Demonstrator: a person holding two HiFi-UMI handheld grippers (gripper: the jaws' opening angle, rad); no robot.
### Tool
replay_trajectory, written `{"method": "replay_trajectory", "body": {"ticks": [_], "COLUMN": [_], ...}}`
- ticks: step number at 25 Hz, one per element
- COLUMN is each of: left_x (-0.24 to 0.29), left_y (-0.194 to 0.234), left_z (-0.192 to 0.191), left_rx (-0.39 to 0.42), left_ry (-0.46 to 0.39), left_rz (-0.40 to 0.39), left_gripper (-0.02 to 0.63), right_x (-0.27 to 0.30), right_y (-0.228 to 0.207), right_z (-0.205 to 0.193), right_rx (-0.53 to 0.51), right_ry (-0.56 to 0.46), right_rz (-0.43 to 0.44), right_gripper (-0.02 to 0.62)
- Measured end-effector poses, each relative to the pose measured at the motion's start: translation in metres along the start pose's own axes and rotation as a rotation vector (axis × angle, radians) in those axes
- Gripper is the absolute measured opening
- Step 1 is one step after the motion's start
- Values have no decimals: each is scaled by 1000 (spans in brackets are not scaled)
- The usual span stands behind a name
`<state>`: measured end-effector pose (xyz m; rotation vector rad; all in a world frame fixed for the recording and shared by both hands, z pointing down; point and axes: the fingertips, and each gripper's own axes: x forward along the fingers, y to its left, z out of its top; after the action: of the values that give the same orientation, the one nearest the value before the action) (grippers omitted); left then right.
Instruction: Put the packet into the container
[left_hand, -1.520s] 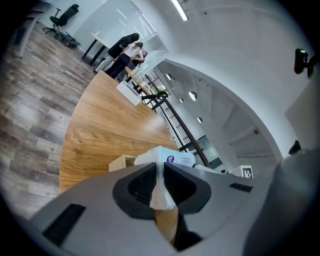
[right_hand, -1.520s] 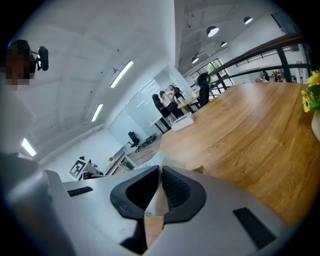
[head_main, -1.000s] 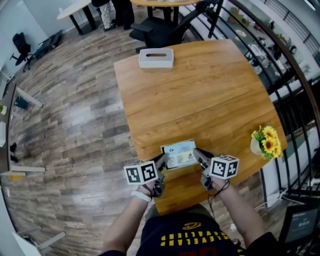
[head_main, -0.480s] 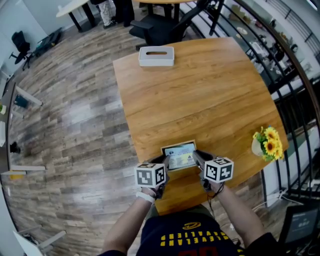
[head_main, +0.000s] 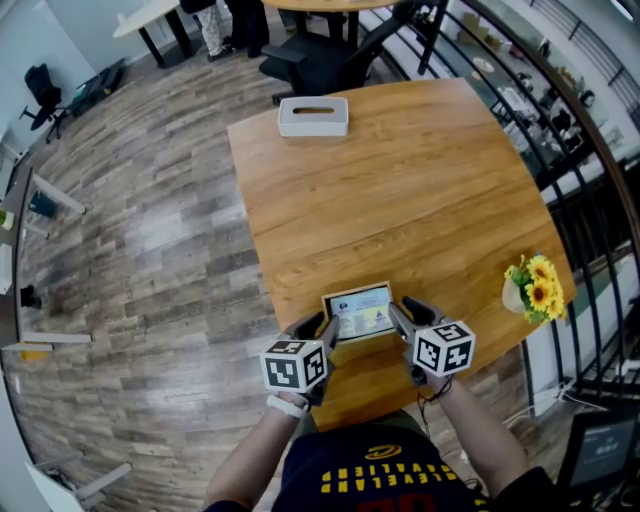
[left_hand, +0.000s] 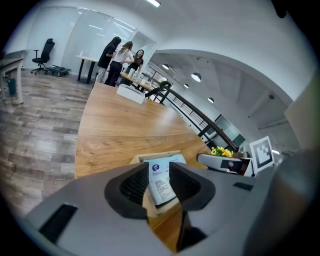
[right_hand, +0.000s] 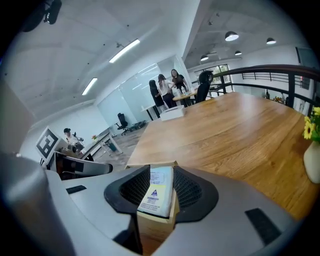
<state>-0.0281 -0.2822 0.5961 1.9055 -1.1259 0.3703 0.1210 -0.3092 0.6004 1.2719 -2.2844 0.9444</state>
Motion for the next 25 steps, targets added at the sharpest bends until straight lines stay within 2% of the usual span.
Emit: {"method": "replay_trajectory", "body": {"ticks": [4,8,10,11,12,15,18,20,25], "left_x": [-20,-45,-60,-67,-75,-94,-106,-111,-115], "left_y": [-29,-66,-81,-85,-87,-91,-101,-112,-138], "left_z": [8,12,17,19,21,22,22,23,26], "left_rx": [31,134,173,178,176,160,131,120,181], "left_ry": [-61,-99,-144,-171,-198,-259,-313,-338,-348], "left_rz": [-101,-185,-195,-189,-178,-164,-213,-258,-296], "left_gripper": [113,112,112,109,80,0,0,0,0], "right_x": [-26,-54,-67,-73,-79,-92,-102,-107,-120], "right_y": [21,50,66,73,80,95,107,116,140], "right_z": [20,37,42,43,43,40,37,38,51], "right_rx": [-24,-20,-22,-20,-14,17,33,-10,-129], "right_ry": [-95,-186,-212,-223,-229,-236,-230,-243,-311], "right_rz": [48,113,152,170,186,223,252,247,241], "right_gripper": [132,129,83,49,28,11,9,11,11]}}
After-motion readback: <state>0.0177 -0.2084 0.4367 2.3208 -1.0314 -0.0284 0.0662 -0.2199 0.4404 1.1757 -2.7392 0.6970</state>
